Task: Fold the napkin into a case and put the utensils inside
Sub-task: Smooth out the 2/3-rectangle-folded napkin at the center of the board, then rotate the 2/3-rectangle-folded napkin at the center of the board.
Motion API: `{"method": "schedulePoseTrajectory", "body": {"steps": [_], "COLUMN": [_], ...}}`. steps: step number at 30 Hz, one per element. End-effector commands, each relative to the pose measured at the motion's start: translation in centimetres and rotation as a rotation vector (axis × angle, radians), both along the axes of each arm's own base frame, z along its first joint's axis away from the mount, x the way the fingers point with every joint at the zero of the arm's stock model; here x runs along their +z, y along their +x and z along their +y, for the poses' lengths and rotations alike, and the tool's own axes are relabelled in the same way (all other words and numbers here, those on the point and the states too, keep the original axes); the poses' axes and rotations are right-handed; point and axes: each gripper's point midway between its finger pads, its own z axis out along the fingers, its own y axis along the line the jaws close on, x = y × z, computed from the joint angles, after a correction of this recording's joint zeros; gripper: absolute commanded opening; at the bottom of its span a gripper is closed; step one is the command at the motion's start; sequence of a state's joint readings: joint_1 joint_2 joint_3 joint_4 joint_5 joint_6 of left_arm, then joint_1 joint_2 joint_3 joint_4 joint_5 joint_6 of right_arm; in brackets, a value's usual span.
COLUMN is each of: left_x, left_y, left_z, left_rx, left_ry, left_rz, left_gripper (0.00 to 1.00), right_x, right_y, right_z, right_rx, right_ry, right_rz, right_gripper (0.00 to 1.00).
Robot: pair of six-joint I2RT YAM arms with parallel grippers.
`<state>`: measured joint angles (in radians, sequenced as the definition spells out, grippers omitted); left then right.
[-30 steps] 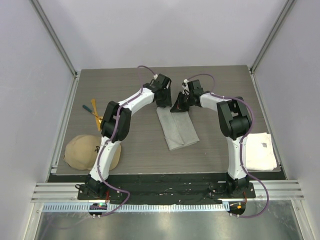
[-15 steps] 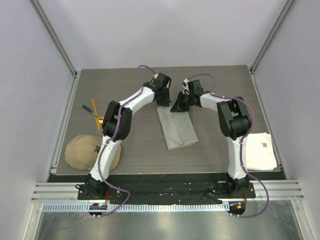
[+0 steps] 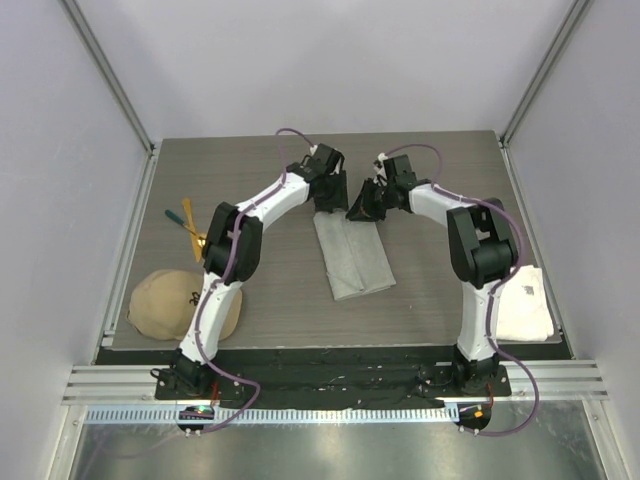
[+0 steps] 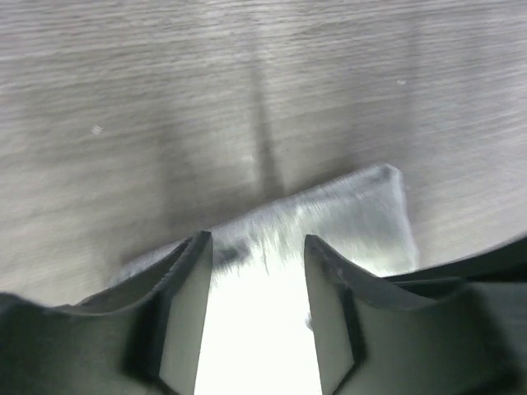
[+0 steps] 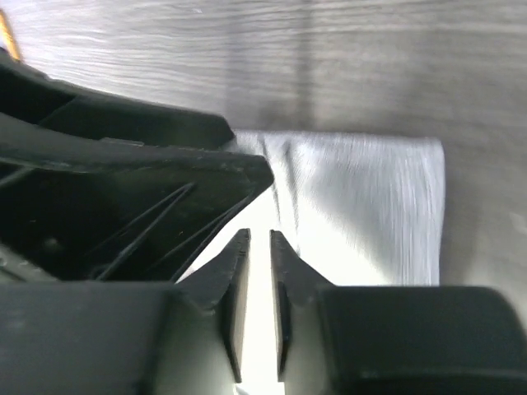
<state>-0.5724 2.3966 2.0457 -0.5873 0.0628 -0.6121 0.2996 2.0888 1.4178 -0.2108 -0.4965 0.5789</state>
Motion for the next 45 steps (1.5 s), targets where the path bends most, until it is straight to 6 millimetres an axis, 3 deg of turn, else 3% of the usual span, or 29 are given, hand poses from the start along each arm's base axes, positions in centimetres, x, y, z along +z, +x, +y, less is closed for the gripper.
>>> {"method": "schedulePoseTrajectory", "body": {"steps": [1, 2, 3, 4, 5, 6, 7, 8, 9, 10, 11, 14, 16, 17, 19, 24, 27, 36, 45], "left_x": [12.4, 13.5, 13.4, 15.5, 15.8, 13.9, 15.8, 15.6, 13.5, 13.9, 13.7, 11.1, 10.3, 8.5, 7.7, 3.2, 2.1, 0.4, -1.1], "left_y": [0.1, -0.8, -1.8, -2.7, -4.5, -6.3, -7.5, -10.3, -12.4, -13.4, -16.1, -20.1, -21.6, -22.7, -23.8, -23.9, -23.4, -22.3, -21.5], "left_z": [0.2, -0.1, -0.2, 0.2, -1.1, -1.2, -1.2, -3.3, -3.3, -4.4, -5.8, -8.2, -9.7, -10.6, -12.1, -13.2, -13.3, -12.1, -12.2], "left_rx": [-0.010, -0.026, -0.038, -0.041, -0.080, -0.118, -0.143, -0.215, -0.255, -0.280, -0.347, -0.439, -0.492, -0.536, -0.578, -0.627, -0.631, -0.612, -0.649], "left_ry": [-0.056, -0.066, -0.062, -0.051, -0.042, -0.004, 0.024, 0.043, 0.093, 0.094, 0.142, 0.249, 0.292, 0.339, 0.366, 0.456, 0.503, 0.599, 0.638], "left_rz": [-0.217, -0.230, -0.228, -0.283, -0.298, -0.285, -0.366, -0.394, -0.386, -0.437, -0.485, -0.533, -0.547, -0.544, -0.538, -0.495, -0.486, -0.519, -0.547], "left_gripper": [0.64, 0.64, 0.64, 0.64, 0.63, 0.60, 0.59, 0.58, 0.55, 0.55, 0.55, 0.55, 0.57, 0.57, 0.59, 0.61, 0.61, 0.55, 0.40], "right_x": [8.2, 7.8, 9.2, 9.3, 7.9, 7.7, 8.6, 6.9, 6.7, 7.4, 5.9, 4.9, 4.7, 4.9, 4.8, 5.9, 5.3, 4.7, 3.5], "right_y": [-0.5, -1.6, -2.2, -2.9, -4.3, -5.0, -5.9, -7.4, -8.2, -9.0, -10.4, -13.0, -13.9, -14.8, -15.9, -17.1, -17.9, -17.8, -17.6], "right_z": [-2.9, -3.7, -4.4, -5.1, -6.4, -7.2, -7.9, -9.3, -10.1, -10.9, -12.5, -15.4, -18.0, -18.5, -19.7, -20.2, -19.8, -19.4, -19.6], "right_rx": [-0.077, -0.087, -0.097, -0.106, -0.121, -0.132, -0.143, -0.169, -0.183, -0.209, -0.252, -0.326, -0.398, -0.419, -0.461, -0.488, -0.467, -0.441, -0.460], "right_ry": [0.008, -0.013, -0.011, -0.019, -0.047, -0.053, -0.051, -0.067, -0.076, -0.080, -0.095, -0.143, -0.170, -0.173, -0.186, -0.155, -0.141, -0.123, -0.102], "right_rz": [-0.126, -0.101, -0.123, -0.116, -0.070, -0.056, -0.072, -0.021, -0.015, -0.035, 0.003, 0.029, 0.032, 0.025, 0.031, -0.009, 0.006, 0.015, 0.054], "right_gripper": [0.32, 0.37, 0.40, 0.45, 0.48, 0.51, 0.53, 0.57, 0.58, 0.60, 0.64, 0.65, 0.65, 0.66, 0.66, 0.67, 0.67, 0.66, 0.66]}}
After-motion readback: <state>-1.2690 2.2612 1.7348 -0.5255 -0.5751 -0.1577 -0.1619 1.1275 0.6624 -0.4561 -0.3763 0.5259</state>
